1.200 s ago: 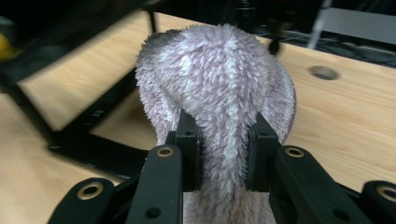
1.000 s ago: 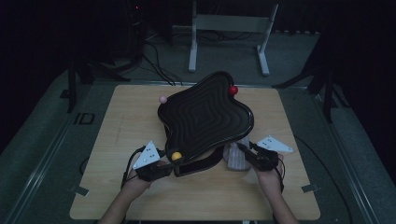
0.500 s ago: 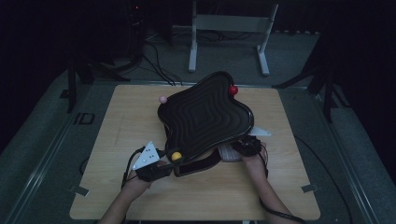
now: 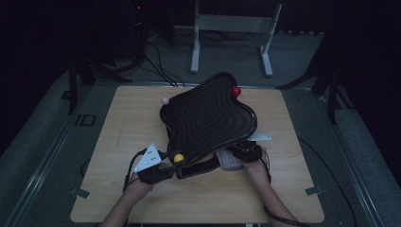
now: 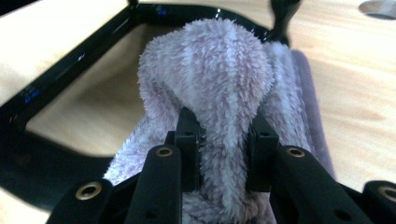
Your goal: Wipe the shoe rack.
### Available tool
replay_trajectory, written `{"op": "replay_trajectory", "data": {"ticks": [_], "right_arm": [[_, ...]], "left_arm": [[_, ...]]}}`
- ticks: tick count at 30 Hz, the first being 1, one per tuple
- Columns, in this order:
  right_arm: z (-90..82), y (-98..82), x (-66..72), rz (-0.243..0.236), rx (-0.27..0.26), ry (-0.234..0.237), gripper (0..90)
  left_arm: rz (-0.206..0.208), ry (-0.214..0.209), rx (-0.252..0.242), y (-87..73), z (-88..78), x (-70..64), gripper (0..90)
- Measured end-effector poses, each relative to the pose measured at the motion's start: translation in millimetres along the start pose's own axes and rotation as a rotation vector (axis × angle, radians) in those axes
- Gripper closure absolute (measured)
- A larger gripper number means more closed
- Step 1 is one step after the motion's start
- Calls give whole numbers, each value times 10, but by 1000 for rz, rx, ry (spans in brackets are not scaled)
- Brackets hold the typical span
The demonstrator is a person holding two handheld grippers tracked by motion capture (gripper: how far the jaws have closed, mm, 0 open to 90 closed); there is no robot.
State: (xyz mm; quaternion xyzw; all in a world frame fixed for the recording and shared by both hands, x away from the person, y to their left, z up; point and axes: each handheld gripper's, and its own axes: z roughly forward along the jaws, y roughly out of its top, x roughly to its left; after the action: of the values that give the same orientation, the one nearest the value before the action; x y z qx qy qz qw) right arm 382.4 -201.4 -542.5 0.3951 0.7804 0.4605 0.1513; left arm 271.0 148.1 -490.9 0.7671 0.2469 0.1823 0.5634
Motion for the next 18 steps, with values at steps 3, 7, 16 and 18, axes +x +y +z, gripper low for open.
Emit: {"op": "replay_trajectory", "data": {"ticks": [3,7,16,18], "right_arm": [[32,88,-44,20,-23,-9,713],[114,171,-60,21,-40,-23,701],[229,97,-45,11,6,-24,711],[213,80,-41,7,8,-17,712]], "left_arm": [[2,-1,-1,-1,0,2,602],[6,-2,0,-1,0,2,602],[10,8,3,3,4,-12,601],[11,10,3,2,4,-14,601]]}}
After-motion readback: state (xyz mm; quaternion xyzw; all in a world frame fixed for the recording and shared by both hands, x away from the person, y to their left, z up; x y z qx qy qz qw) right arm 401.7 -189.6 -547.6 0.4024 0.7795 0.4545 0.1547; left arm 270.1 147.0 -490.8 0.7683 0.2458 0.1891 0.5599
